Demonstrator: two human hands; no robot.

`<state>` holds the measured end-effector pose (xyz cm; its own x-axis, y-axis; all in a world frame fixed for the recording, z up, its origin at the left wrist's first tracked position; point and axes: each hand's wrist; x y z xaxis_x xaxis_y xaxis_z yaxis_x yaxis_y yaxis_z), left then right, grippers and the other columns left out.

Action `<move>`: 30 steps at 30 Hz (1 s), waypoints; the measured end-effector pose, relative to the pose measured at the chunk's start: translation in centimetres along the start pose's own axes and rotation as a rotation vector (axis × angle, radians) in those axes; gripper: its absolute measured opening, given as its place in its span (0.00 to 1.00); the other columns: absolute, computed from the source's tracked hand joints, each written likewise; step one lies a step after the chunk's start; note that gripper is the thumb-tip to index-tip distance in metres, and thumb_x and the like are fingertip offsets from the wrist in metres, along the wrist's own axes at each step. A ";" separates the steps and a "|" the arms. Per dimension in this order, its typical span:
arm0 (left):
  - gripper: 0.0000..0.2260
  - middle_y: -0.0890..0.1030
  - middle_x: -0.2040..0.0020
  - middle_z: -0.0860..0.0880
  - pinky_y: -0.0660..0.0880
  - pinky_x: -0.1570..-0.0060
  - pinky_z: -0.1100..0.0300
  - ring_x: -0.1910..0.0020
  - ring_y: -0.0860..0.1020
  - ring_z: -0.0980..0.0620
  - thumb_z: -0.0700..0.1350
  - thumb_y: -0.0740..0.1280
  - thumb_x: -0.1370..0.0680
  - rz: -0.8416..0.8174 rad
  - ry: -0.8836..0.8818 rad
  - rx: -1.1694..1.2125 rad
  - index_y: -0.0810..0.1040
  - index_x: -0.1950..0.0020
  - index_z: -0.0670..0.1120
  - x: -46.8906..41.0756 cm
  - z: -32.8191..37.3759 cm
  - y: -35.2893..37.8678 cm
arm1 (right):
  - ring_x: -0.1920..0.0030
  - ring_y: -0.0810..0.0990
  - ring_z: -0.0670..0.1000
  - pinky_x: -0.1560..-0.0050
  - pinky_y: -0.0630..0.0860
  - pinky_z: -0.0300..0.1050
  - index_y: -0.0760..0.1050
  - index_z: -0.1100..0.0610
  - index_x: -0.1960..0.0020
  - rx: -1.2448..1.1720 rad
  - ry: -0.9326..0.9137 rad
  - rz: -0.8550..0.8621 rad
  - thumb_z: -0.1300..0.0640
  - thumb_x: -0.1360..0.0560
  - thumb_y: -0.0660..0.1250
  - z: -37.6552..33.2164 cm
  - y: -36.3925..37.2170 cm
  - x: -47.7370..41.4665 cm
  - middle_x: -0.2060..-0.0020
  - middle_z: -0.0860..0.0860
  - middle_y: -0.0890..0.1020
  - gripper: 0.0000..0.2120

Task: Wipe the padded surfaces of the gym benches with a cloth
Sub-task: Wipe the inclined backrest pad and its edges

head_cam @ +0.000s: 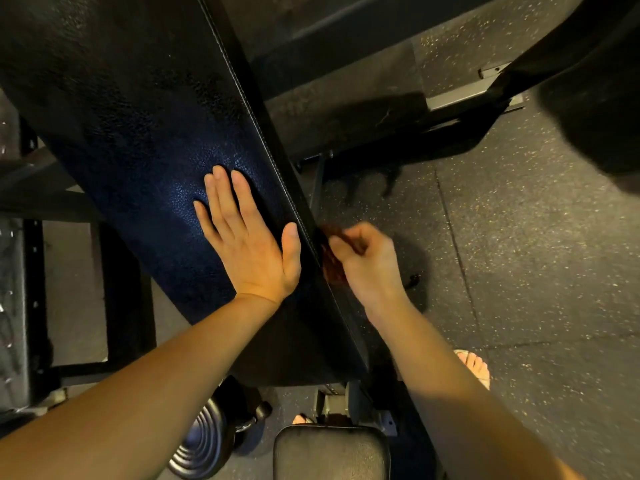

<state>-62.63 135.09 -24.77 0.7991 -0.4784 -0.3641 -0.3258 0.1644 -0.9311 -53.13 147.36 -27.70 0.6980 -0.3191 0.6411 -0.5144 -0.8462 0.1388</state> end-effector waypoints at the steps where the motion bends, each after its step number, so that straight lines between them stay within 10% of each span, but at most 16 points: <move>1: 0.37 0.55 0.19 0.32 0.48 0.21 0.34 0.19 0.53 0.33 0.57 0.53 0.20 0.000 0.000 -0.002 0.53 0.19 0.34 0.0 0.0 0.0 | 0.55 0.85 0.48 0.55 0.84 0.45 0.77 0.53 0.50 -0.007 -0.069 0.007 0.57 0.20 0.69 -0.6 0.4 -0.2 0.56 0.51 0.84 0.01; 9: 0.37 0.55 0.19 0.31 0.47 0.21 0.35 0.19 0.52 0.33 0.57 0.53 0.20 -0.005 -0.001 -0.009 0.53 0.19 0.33 0.0 0.0 -0.1 | 0.55 0.84 0.49 0.54 0.81 0.46 0.75 0.53 0.51 0.279 0.448 -0.043 0.58 0.19 0.67 12.0 -4.1 7.3 0.56 0.51 0.82 0.02; 16: 0.37 0.56 0.20 0.31 0.48 0.21 0.35 0.19 0.53 0.33 0.58 0.52 0.19 0.006 -0.004 -0.017 0.54 0.19 0.33 0.0 0.1 0.0 | 0.55 0.86 0.46 0.53 0.84 0.44 0.77 0.54 0.49 0.045 -0.030 -0.009 0.60 0.19 0.67 4.9 -1.4 3.5 0.56 0.50 0.84 0.02; 21: 0.37 0.56 0.20 0.32 0.49 0.21 0.35 0.19 0.54 0.34 0.58 0.52 0.19 0.016 -0.008 -0.016 0.54 0.20 0.33 0.1 0.2 -0.1 | 0.54 0.84 0.48 0.46 0.82 0.51 0.76 0.52 0.50 0.229 0.350 -0.082 0.58 0.19 0.65 10.5 -3.1 6.7 0.55 0.51 0.83 0.03; 26: 0.37 0.57 0.20 0.32 0.49 0.21 0.35 0.19 0.54 0.34 0.57 0.53 0.20 0.035 -0.006 -0.023 0.55 0.20 0.33 0.1 0.1 0.1 | 0.57 0.83 0.44 0.57 0.79 0.37 0.78 0.51 0.53 0.171 0.100 0.004 0.58 0.19 0.67 8.5 -2.2 4.5 0.59 0.48 0.82 0.05; 30: 0.37 0.57 0.20 0.32 0.48 0.21 0.36 0.19 0.54 0.34 0.57 0.53 0.20 0.034 -0.004 -0.026 0.55 0.20 0.33 0.2 0.0 0.2 | 0.54 0.83 0.50 0.56 0.81 0.43 0.78 0.53 0.50 0.240 0.259 -0.095 0.59 0.17 0.62 10.1 -3.1 5.6 0.56 0.51 0.82 0.06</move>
<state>-62.55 135.00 -25.02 0.7892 -0.4698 -0.3955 -0.3655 0.1581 -0.9173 -42.61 143.92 -32.20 0.5718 -0.1420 0.8080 -0.3006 -0.9527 0.0453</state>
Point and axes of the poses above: each hand's wrist, its own x-axis away from the middle knuckle, its own y-axis out of the palm, z = x × y
